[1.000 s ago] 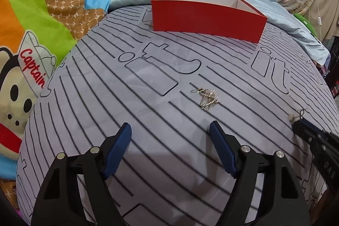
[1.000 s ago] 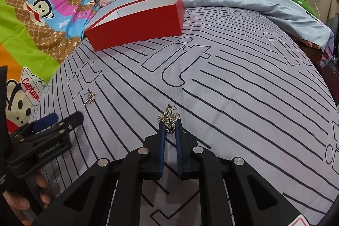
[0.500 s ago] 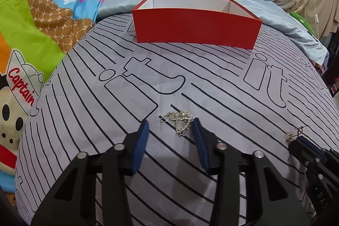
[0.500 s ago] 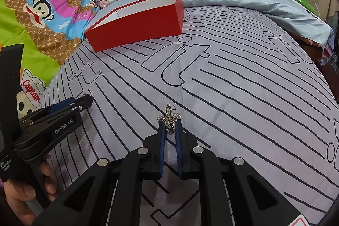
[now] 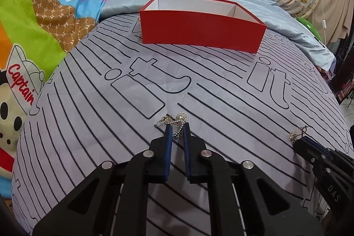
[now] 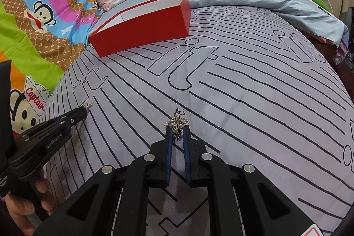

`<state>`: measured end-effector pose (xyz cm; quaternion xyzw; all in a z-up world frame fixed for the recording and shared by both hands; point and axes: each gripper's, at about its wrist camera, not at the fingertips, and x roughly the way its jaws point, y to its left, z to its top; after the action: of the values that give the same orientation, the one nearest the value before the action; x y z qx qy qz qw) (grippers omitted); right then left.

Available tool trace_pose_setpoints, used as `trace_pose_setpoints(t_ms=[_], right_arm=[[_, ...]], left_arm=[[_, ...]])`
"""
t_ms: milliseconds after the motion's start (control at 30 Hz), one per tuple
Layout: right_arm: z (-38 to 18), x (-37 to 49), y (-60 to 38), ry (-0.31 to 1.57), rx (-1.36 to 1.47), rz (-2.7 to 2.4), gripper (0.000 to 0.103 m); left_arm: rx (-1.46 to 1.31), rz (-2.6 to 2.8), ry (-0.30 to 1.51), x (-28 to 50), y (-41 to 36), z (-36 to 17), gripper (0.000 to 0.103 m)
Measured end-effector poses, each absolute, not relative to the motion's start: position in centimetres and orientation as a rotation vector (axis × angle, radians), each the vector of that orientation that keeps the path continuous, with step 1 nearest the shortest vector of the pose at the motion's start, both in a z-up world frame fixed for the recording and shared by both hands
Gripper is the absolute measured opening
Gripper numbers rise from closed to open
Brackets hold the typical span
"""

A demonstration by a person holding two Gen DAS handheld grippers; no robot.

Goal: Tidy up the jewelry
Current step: 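Lift both earrings and carry them toward the red box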

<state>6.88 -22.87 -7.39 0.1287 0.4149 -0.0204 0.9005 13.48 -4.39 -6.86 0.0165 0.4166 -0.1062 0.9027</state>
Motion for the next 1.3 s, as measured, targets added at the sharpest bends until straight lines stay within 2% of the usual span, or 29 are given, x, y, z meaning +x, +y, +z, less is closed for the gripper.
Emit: trace_pose_setpoints(t_ms=[467,1300], right_arm=[[-6.2,4.5,-21.2,0.858,0.282,0.015,0.009],[2.5,4.1,-20.3,0.711,0.267,0.093,0.009]], left_arm=[[-0.044,-0.262,0.854,10.6,-1.9,-4.0,0.009],[0.01,-0.278,0.791,9.5,-3.1,3.7,0.009]])
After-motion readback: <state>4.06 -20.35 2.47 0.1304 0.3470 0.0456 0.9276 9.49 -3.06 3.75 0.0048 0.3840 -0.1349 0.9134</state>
